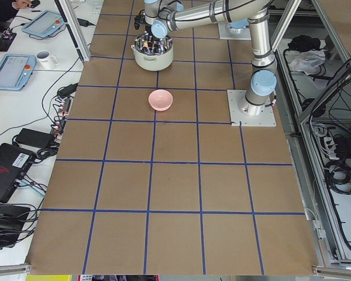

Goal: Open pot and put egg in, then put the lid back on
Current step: 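Carry the egg over the pot with the left gripper and lower it inside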

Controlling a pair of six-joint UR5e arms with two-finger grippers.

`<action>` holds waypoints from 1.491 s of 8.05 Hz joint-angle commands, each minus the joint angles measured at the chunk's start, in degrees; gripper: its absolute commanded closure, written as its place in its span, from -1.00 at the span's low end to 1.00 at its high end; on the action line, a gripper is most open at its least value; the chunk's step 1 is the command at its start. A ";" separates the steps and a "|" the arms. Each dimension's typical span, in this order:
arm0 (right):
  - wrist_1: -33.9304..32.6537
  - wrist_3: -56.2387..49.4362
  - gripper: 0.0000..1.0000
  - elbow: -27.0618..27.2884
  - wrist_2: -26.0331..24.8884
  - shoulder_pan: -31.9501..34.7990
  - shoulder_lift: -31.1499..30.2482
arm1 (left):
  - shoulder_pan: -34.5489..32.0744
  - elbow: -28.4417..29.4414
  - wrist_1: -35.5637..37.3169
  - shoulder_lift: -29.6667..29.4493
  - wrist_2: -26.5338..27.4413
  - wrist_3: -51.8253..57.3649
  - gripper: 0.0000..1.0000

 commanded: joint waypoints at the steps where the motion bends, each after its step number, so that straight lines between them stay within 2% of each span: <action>1: -0.04 0.19 0.80 0.03 0.09 0.00 -0.09 | -1.10 -0.29 2.01 -4.36 0.13 -0.68 0.59; 5: -0.04 0.63 0.79 -0.06 0.18 0.00 -0.09 | -2.23 -0.38 1.41 -5.86 -0.57 -0.25 0.54; 6: -0.04 0.63 0.79 -0.06 0.36 0.00 -0.09 | -2.50 -0.38 1.41 -5.87 -0.57 -0.68 0.15; 7: -0.04 0.63 0.79 -0.06 0.44 0.00 -0.09 | -2.68 -0.38 1.41 -5.87 -0.57 -0.77 -0.08; 8: -0.04 0.63 0.79 -0.06 0.45 0.00 -0.09 | -2.68 -0.38 1.41 -5.52 -0.57 -0.60 -0.80; 9: -0.04 0.63 0.79 -0.06 0.45 0.00 -0.09 | -2.68 -0.38 1.41 -4.73 -0.57 -0.60 -0.96; 12: -0.04 0.71 0.79 -0.06 0.71 0.00 -0.09 | -2.77 -0.03 -1.30 0.35 -0.40 -0.51 -1.00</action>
